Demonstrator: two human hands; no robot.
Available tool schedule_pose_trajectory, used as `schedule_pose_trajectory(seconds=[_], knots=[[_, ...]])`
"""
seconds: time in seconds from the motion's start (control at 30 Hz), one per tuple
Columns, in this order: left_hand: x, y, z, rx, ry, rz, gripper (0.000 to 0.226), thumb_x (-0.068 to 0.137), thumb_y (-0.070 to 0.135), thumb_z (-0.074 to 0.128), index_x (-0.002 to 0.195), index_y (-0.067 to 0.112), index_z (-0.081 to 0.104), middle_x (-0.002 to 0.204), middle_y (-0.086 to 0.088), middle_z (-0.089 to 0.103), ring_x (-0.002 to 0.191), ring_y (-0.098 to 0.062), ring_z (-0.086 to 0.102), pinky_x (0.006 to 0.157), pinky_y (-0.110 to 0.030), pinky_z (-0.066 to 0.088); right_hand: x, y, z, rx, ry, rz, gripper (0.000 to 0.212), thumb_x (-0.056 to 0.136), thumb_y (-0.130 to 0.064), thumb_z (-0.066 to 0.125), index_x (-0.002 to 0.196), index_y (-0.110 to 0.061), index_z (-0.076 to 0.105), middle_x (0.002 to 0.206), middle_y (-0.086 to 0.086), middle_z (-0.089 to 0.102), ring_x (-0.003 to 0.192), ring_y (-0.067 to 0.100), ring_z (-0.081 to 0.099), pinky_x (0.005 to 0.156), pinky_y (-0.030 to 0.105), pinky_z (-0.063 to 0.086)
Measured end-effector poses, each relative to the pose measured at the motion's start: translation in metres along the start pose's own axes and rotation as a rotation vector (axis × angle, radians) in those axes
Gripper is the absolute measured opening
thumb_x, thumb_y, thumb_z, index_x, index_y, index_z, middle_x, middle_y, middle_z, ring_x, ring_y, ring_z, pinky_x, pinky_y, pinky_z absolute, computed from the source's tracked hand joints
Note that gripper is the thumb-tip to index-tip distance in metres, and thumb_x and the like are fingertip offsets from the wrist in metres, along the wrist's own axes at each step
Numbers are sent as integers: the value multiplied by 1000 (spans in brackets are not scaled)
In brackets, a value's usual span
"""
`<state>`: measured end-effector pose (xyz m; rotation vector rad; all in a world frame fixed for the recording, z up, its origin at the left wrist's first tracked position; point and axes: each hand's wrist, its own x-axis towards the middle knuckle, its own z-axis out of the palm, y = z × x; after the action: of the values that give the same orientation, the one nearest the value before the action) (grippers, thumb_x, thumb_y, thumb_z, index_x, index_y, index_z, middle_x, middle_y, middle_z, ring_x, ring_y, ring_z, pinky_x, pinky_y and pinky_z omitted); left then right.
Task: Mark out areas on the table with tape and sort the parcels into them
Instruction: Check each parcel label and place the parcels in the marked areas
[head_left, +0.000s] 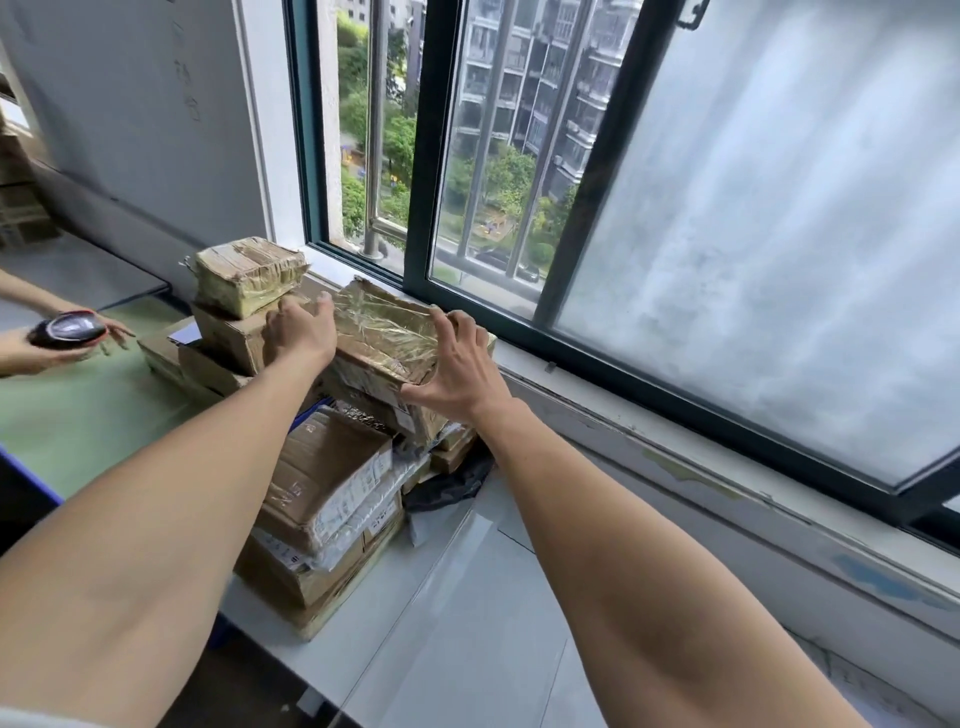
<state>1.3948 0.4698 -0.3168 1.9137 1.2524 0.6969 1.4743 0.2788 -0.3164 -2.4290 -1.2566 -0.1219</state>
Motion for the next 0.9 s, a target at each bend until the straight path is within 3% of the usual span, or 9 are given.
schedule_pose_trajectory(seconds=[0.13, 0.27, 0.4, 0.77, 0.9], knots=[[-13, 24, 8, -42, 47, 55, 51, 99, 46, 38, 128, 5, 48, 129, -20, 54, 118, -34, 50, 95, -43, 39, -11, 15, -24, 65, 67, 35, 111, 69, -54, 78, 153, -21, 15, 144, 11, 25, 130, 31, 29, 105, 48, 45], [-27, 41, 21, 1, 75, 91, 49, 98, 50, 35, 116, 8, 51, 115, -18, 60, 103, -34, 56, 78, -38, 40, -24, 34, -43, 133, 145, 87, 108, 69, -52, 79, 152, -19, 19, 141, 10, 28, 127, 29, 31, 104, 47, 46], [-43, 60, 41, -8, 13, 122, 54, 96, 54, 34, 118, 9, 53, 116, -19, 61, 107, -37, 56, 93, -44, 45, -39, 58, -59, 148, 197, 134, 106, 69, -52, 79, 151, -19, 21, 140, 10, 29, 126, 28, 32, 101, 44, 47], [-106, 111, 99, -87, -154, 340, 48, 99, 44, 41, 126, 9, 58, 122, -20, 62, 113, -38, 55, 91, -41, 44, -103, 133, -87, 244, 300, 357, 100, 67, -60, 72, 147, -22, 25, 135, 9, 37, 124, 25, 38, 98, 35, 36], [-130, 120, 121, -95, -259, 356, 43, 97, 43, 46, 125, 13, 57, 120, -13, 64, 110, -34, 58, 90, -40, 46, -129, 154, -90, 318, 311, 457, 103, 62, -67, 63, 147, -24, 25, 140, 8, 36, 129, 26, 36, 104, 43, 37]])
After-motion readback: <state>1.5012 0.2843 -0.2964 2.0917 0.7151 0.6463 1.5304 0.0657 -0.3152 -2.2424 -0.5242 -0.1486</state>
